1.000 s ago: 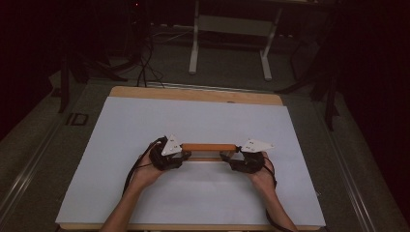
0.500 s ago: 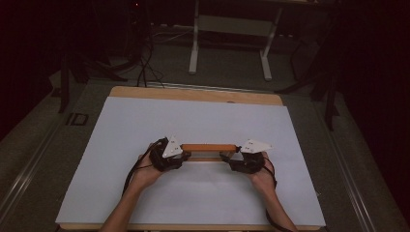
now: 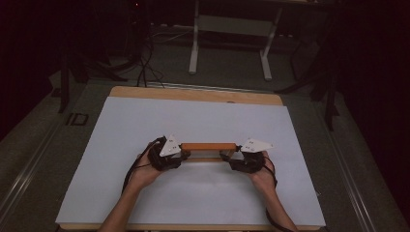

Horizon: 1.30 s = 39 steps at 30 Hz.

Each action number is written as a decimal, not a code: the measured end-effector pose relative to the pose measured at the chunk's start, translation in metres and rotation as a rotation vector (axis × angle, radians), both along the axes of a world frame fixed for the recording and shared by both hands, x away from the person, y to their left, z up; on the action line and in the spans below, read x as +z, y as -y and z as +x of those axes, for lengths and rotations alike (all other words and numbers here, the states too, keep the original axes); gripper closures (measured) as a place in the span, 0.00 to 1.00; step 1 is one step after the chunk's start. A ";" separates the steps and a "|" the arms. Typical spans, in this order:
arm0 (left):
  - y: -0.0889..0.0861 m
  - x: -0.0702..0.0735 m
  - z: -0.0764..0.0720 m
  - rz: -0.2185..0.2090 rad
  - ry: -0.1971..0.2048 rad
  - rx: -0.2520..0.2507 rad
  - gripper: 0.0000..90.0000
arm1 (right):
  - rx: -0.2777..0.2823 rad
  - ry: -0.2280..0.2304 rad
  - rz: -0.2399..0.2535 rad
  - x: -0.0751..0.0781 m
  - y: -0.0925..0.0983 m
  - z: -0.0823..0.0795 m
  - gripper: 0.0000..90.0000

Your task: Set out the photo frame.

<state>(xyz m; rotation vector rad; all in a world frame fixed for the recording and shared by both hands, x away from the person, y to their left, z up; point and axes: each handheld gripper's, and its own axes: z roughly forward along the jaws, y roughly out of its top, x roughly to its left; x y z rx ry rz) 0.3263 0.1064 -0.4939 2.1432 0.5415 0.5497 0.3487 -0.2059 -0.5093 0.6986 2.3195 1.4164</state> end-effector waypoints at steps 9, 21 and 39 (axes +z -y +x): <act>-0.004 0.005 0.000 -0.010 -0.015 0.005 0.70 | 0.006 0.004 0.010 0.004 -0.003 0.001 0.54; -0.010 0.009 0.001 -0.034 -0.044 0.010 0.70 | 0.013 0.002 0.027 0.009 -0.006 0.002 0.54; -0.015 0.013 0.004 -0.069 -0.089 0.002 0.70 | 0.022 -0.015 0.041 0.012 -0.007 0.003 0.56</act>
